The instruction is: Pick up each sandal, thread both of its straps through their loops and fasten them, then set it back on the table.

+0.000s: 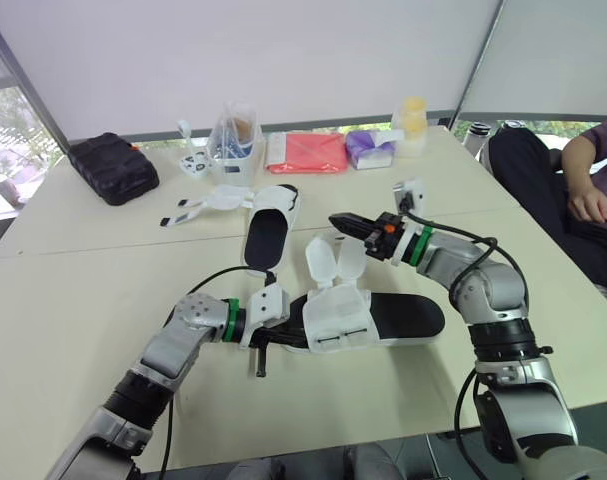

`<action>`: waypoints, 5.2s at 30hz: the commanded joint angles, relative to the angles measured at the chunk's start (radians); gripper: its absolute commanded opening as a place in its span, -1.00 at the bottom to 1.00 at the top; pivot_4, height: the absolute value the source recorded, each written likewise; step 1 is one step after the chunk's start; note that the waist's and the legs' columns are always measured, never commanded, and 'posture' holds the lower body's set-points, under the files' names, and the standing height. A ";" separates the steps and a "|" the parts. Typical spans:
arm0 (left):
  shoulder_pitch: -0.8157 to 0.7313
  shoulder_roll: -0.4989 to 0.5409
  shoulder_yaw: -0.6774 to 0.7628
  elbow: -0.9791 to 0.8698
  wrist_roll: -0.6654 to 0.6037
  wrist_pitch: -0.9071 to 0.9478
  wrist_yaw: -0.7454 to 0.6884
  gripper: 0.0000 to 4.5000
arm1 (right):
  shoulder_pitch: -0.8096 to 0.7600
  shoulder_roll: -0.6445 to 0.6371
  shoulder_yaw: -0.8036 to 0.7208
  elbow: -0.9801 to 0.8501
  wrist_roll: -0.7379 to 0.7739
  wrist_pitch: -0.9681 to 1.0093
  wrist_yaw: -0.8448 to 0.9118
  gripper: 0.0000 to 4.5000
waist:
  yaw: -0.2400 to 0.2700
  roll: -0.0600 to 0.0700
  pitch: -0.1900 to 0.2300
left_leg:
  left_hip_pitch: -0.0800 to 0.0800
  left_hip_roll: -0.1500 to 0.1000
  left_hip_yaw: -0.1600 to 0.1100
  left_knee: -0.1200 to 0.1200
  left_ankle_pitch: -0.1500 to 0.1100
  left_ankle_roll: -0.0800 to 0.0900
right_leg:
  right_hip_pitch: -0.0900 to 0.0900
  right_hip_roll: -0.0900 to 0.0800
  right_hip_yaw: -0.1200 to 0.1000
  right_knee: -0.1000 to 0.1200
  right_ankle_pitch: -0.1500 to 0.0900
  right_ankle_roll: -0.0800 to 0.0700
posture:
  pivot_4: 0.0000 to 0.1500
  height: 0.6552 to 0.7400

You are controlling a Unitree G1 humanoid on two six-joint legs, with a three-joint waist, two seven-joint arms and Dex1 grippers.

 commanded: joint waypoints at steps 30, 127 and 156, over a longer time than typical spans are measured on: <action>0.049 0.014 -0.017 -0.038 0.017 0.032 0.031 -1.00 | -0.108 0.068 -0.376 0.209 0.265 0.646 -0.274 0.22 | -0.003 0.001 0.000 | 0.000 0.000 0.001 -0.001 -0.002 0.004 | 0.000 0.000 0.000 -0.001 0.000 0.000 | 1.00 1.00; -0.001 -0.037 -0.010 0.074 0.038 -0.041 0.104 -1.00 | 0.971 -0.760 -0.223 -0.773 0.599 -0.014 0.063 0.99 | 0.024 0.000 -0.001 | 0.002 0.002 0.000 0.009 -0.004 0.008 | 0.010 0.001 -0.001 -0.004 0.000 0.003 | 1.00 1.00; 0.008 -0.061 -0.013 0.065 0.057 -0.043 0.137 -1.00 | 0.676 -0.209 0.050 -0.578 0.364 0.225 -0.115 -0.99 | 0.025 -0.002 -0.002 | 0.001 0.000 0.000 0.010 -0.004 0.008 | 0.009 0.000 -0.001 -0.004 0.001 0.005 | 1.00 1.00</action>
